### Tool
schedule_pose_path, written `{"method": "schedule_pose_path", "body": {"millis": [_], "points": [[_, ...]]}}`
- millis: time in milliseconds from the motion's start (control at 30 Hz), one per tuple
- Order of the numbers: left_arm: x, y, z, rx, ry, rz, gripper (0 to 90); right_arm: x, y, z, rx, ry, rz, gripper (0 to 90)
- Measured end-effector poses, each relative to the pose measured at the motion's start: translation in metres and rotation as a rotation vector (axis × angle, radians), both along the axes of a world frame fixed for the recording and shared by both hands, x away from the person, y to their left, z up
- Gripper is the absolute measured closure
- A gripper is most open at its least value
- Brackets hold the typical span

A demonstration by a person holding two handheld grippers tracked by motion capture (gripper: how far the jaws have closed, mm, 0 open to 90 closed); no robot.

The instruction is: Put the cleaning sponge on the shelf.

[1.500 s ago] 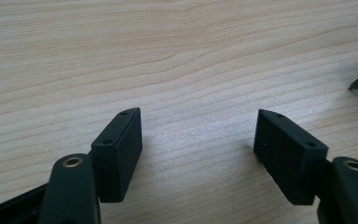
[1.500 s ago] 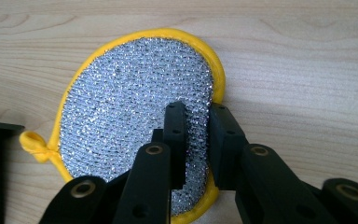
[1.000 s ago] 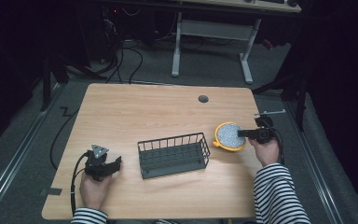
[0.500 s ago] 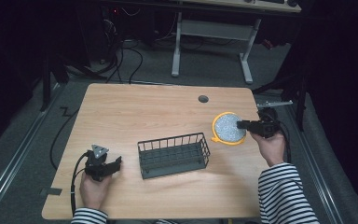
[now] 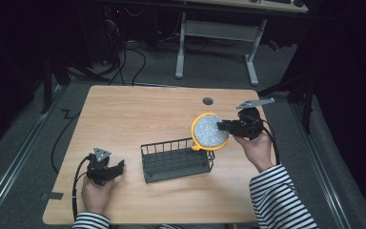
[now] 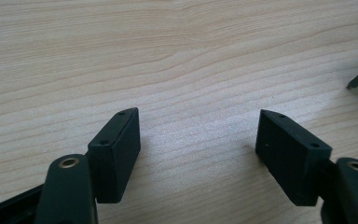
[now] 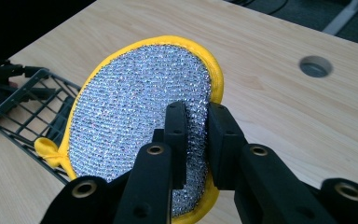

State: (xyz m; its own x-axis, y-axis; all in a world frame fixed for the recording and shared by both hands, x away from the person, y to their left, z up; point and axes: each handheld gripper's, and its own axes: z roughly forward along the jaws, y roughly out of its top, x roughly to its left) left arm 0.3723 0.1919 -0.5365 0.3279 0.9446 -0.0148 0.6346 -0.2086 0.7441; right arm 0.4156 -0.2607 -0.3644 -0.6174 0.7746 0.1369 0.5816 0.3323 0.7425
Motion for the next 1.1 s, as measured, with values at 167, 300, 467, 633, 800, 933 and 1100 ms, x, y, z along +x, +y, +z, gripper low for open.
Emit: {"method": "schedule_pose_path", "body": {"millis": [167, 300, 467, 633, 800, 933, 1100], "points": [[0.0, 0.0, 0.0, -0.002, 0.001, -0.001, 31.4, 0.004, 0.024, -0.007, -0.008, 0.008, 0.045, 79.6], [0.0, 0.0, 0.0, -0.003, 0.001, -0.001, 31.4, 0.005, 0.037, -0.012, -0.019, 0.013, 0.064, 79.6], [0.0, 0.0, 0.0, -0.004, 0.001, -0.001, 31.4, 0.008, 0.048, -0.018, -0.029, 0.025, 0.08, 79.5], [0.0, 0.001, 0.0, -0.005, 0.001, -0.001, 31.3, 0.008, 0.056, -0.024, -0.05, 0.018, 0.079, 79.1], [0.0, 0.001, 0.0, -0.006, 0.001, -0.001, 31.2, 0.006, 0.062, -0.027, -0.091, -0.004, 0.07, 78.9], [0.0, 0.001, 0.0, -0.006, 0.001, -0.001, 31.2, 0.004, 0.065, -0.029, -0.116, -0.024, 0.069, 78.8], [0.0, 0.001, 0.0, -0.007, 0.001, -0.001, 31.2, 0.002, 0.065, -0.032, -0.114, -0.028, 0.072, 78.1]]}}
